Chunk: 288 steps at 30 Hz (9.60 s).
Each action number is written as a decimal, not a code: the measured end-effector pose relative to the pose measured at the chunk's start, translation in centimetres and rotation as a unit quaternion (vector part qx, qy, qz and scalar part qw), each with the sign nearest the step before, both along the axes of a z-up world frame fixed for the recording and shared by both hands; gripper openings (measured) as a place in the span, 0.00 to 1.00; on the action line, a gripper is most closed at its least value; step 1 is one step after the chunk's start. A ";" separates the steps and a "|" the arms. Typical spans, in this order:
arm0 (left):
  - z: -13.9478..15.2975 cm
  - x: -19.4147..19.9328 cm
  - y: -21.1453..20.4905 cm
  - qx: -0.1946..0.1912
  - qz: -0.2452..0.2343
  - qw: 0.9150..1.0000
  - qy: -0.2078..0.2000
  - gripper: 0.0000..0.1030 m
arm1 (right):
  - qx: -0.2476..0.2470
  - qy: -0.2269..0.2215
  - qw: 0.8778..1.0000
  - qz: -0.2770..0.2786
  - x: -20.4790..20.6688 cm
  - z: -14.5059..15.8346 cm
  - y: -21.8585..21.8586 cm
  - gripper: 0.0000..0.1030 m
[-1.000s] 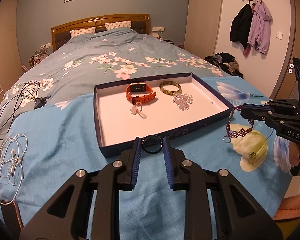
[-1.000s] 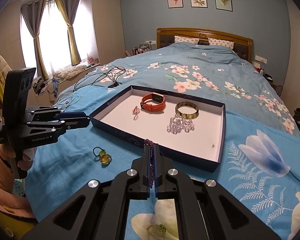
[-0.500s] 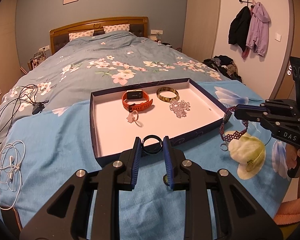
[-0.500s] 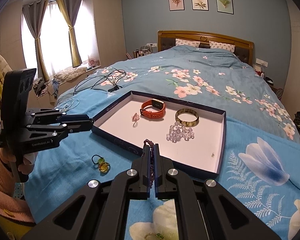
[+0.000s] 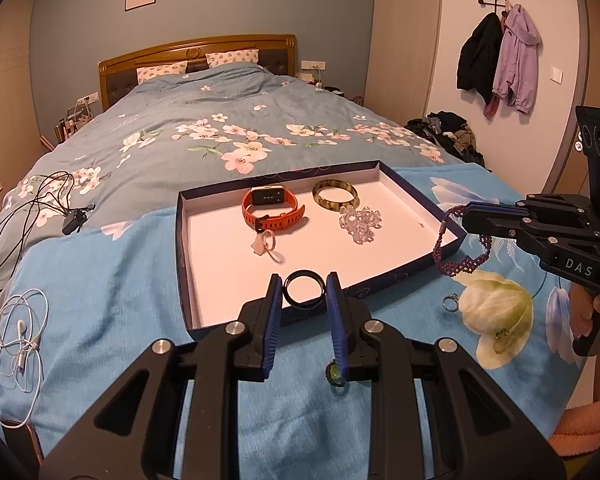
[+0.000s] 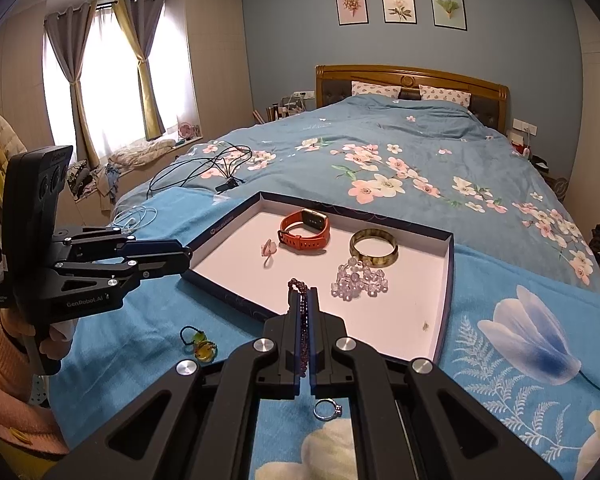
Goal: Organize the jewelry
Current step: 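Carry the black ring with the left gripper while the right carries the beaded bracelet, then lower the beaded bracelet into the box with right gripper while left gripper holds ring, then open both grippers to drop the black ring and beaded bracelet into the box, then grasp the green-stone ring with left gripper while right gripper grasps the gold ring, then carry both held rings up over the box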
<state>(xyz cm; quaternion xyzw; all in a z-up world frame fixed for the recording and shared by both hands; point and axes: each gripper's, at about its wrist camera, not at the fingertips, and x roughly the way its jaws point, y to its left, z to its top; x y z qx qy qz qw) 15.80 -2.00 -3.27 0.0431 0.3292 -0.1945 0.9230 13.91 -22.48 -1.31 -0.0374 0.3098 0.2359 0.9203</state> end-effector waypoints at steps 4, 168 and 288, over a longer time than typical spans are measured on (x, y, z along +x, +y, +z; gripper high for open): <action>0.0 0.3 -0.2 0.001 -0.001 1.000 -0.001 0.22 | 0.000 -0.002 1.000 0.000 0.4 0.2 0.0 0.02; -4.0 -2.3 0.3 0.051 -0.009 0.998 0.031 0.48 | 0.015 0.116 0.992 -0.043 -4.0 -6.6 -4.5 0.45; -0.4 0.6 -1.1 0.006 0.002 1.000 0.007 0.14 | 0.043 0.039 0.998 -0.028 1.7 -2.5 -1.8 0.03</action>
